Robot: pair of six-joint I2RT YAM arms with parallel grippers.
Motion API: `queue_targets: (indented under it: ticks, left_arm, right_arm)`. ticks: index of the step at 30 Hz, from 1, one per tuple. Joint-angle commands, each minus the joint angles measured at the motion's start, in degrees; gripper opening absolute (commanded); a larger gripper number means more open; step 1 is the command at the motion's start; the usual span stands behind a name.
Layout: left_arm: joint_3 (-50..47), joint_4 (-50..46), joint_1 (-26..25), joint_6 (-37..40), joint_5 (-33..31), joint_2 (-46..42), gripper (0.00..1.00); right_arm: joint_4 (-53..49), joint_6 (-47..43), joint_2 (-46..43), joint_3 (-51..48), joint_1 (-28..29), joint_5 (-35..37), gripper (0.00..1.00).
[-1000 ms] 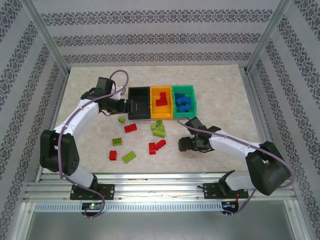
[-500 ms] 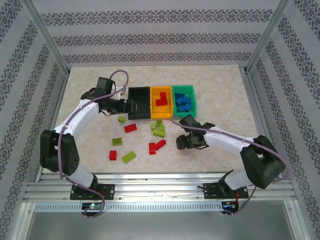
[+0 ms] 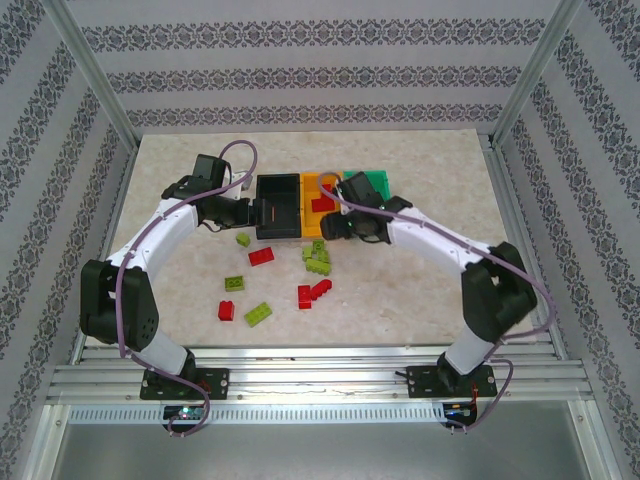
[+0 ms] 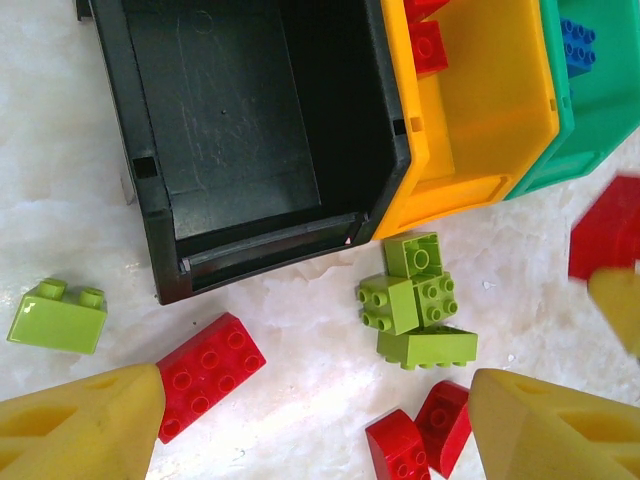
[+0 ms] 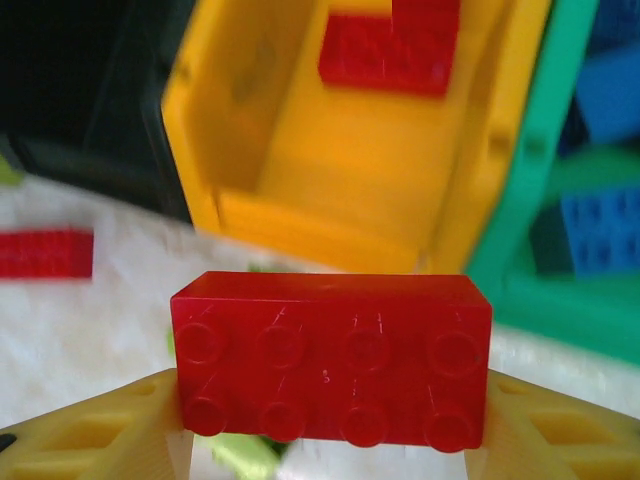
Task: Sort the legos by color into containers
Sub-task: Place the lego in the container.
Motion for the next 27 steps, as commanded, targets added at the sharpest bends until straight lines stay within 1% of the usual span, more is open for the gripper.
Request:
queue_targets:
  ticks: [1,4,6,9,14,17,22,27]
  left_arm:
    - [-0.34,0.47,-0.46,0.66,-0.45,-0.17,0.8]
    - [-0.42,0.3,-0.54,0.92,-1.34,-0.26,0.8]
    - [-0.38,-0.01,-0.7,1.27,-2.28,-0.5,0.8]
    - [-0.1,-0.33,-0.8,1.72,-2.92,-0.61,0.8]
    - [0.06,-0.42,-0.72,1.76,-2.58,-0.54,0.79]
    - [0.12,-0.33,-0.8,1.63,-1.88,-0.43,0.8]
    - [0.06,-0.17,-0.76,1.54,-1.39,-0.59,0.8]
    - [0.01,0.02,-0.77,1.37,-0.87,-0.44,0.8]
  right_arm:
    - [0.46,-2.98,5.9,6.9,-1.27,-1.13,0.62]
    - [-2.06,-4.5,11.29,12.86,-2.07,-1.13,0.69]
    - [-2.27,-4.44,12.04,13.34,-2.27,-2.47,0.71]
    - [-0.21,-3.73,9.86,9.66,-1.73,-4.2,0.73]
    - [0.12,-4.52,5.44,2.98,-0.64,-3.46,0.75]
    - [-0.01,-4.27,2.0,-0.93,0.11,-4.57,0.74]
    - [-0.31,-3.46,-4.05,-9.03,4.14,-3.81,0.75]
    - [0.21,-0.4,-6.01,-15.22,8.67,-4.8,0.75]
